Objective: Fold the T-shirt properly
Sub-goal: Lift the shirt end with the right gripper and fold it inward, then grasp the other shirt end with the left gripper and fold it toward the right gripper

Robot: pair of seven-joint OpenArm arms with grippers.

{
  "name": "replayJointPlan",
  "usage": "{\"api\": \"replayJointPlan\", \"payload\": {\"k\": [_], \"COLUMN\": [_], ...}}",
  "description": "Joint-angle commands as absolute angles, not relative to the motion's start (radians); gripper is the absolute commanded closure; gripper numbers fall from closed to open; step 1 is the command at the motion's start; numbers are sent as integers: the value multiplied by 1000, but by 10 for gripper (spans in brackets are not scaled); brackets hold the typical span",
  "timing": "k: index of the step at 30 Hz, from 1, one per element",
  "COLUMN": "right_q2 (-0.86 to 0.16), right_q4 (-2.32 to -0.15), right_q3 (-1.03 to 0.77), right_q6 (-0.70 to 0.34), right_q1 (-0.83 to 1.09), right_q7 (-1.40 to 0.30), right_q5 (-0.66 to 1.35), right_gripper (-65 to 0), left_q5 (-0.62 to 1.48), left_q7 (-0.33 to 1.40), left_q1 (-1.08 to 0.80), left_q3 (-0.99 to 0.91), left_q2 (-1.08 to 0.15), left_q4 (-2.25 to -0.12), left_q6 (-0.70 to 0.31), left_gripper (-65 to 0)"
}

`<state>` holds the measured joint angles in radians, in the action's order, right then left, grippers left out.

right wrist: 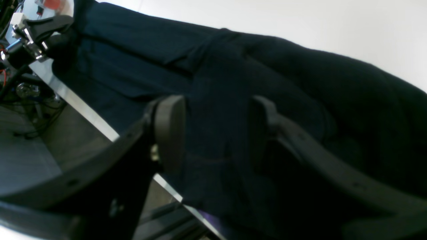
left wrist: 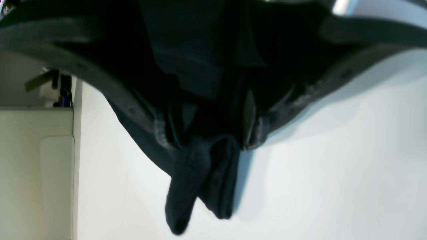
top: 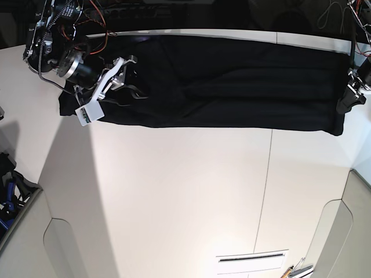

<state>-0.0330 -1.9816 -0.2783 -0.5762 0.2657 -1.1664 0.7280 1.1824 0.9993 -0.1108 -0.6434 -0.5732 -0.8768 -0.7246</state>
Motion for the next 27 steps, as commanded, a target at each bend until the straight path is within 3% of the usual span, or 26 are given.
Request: {"api": "replayJointPlan", "payload": {"k": [1, 4, 8, 13, 18, 27], "right_q2": [-36, -36, -36, -36, -36, -88], "right_q4": [-2001, -2001, -2001, -2001, -2001, -2001], "right_q3": [-279, -279, -279, -281, -323, -581], "right_q6": [-580, -580, -580, -580, -580, -553], "right_q1": [258, 258, 258, 257, 241, 245], "right_q7": [-1144, -1144, -1143, -1121, -1118, -1121], "right_q5": [747, 747, 748, 746, 694, 601], "right_gripper": [-299, -299, -299, -299, -299, -299], "left_q5": [1110, 1110, 1110, 1139, 1272, 1484], "left_q7": [1089, 1075, 1011, 978, 1084, 1273], "left_q1": [-123, -139, -162, -161, -175, -207], "left_q3": [-636, -636, -636, -636, -636, -636], "left_q2": [-571, -570, -571, -571, -564, -469], "left_q4": [-882, -922, -958, -1029, -1217, -1415], "left_q6": [-698, -698, -698, -698, -698, -698], "left_gripper": [-317, -248, -10, 0, 0, 0]}}
